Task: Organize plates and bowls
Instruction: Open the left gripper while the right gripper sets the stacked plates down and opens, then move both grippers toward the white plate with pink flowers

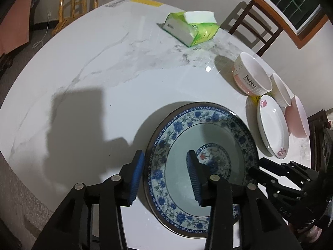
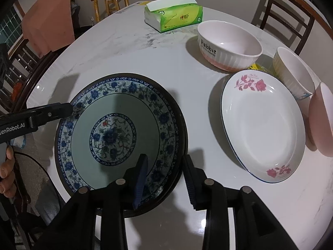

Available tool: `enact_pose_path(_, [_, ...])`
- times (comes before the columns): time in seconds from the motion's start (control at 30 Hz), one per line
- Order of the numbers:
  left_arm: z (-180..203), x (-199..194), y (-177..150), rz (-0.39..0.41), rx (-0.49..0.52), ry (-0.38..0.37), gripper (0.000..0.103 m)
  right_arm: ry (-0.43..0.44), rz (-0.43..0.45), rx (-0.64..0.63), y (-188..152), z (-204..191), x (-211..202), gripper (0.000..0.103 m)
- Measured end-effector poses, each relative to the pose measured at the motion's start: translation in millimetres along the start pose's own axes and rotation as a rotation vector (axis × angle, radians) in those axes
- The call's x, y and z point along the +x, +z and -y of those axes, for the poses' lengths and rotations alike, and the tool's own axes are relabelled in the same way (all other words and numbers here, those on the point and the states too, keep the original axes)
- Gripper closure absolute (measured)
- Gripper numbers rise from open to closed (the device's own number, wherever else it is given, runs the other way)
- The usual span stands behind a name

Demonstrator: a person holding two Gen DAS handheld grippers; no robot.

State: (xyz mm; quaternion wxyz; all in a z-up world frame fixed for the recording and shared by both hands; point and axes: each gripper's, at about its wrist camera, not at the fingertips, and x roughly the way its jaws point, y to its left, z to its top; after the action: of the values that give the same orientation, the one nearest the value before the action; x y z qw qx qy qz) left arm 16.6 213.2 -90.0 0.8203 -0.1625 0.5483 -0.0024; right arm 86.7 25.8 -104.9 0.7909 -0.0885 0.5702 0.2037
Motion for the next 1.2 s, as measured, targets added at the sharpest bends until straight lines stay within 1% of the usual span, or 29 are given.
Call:
enact_pose_path(0.17, [10.6, -5.6, -0.1, 0.039, 0.029, 0.023, 0.058, 0.026, 0.029, 0.011, -2.4, 3.5, -3.7, 0.068])
enact_pose_path(0.23, [15.9, -8.6, 0.0, 0.064, 0.042, 0.029, 0.055, 0.032, 0.065, 0.005, -5.4, 6.0, -9.6, 0.068])
enact_pose_path(0.37, [32.1, -11.2, 0.2, 0.103, 0.071, 0.032, 0.051, 0.013, 0.127, 0.001, -14.6, 17.5, -23.9, 0.068])
enact_pose_path(0.5, [53.9, -6.8, 0.1, 0.109, 0.113, 0.027, 0.05, -0.008, 0.184, 0.021, -19.6, 31.7, -34.6, 0.068])
enact_pose_path(0.57, [64.8, -3.3, -0.4, 0.109, 0.134, 0.021, 0.048, -0.034, 0.223, 0.041, -24.0, 43.7, -41.4, 0.068])
enact_pose_path(0.67, [83.1, 3.2, -0.6, 0.105, 0.164, 0.01, 0.047, -0.046, 0.252, 0.057, -32.4, 56.0, -47.6, 0.068])
enact_pose_path(0.73, [92.6, 6.5, -0.3, 0.1, 0.18, -0.002, 0.045, -0.036, 0.256, 0.076, -37.5, 67.3, -50.1, 0.068])
enact_pose_path(0.87, [112.6, 11.1, 1.0, 0.11, 0.208, -0.025, 0.039, -0.056, 0.247, 0.121, -47.8, 91.6, -51.8, 0.068])
enact_pose_path(0.97, [125.4, 14.7, 4.3, 0.12, 0.218, -0.048, 0.036, -0.06, 0.248, 0.178, -54.0, 116.6, -50.7, 0.068])
enact_pose_path(1.1, [139.0, 21.1, 8.9, 0.128, 0.226, -0.093, 0.035, -0.028, 0.259, 0.261, -61.0, 150.0, -50.2, 0.068])
enact_pose_path(1.2, [147.5, 24.8, 11.2, 0.139, 0.241, -0.117, 0.035, -0.006, 0.277, 0.299, -63.1, 167.0, -49.9, 0.068])
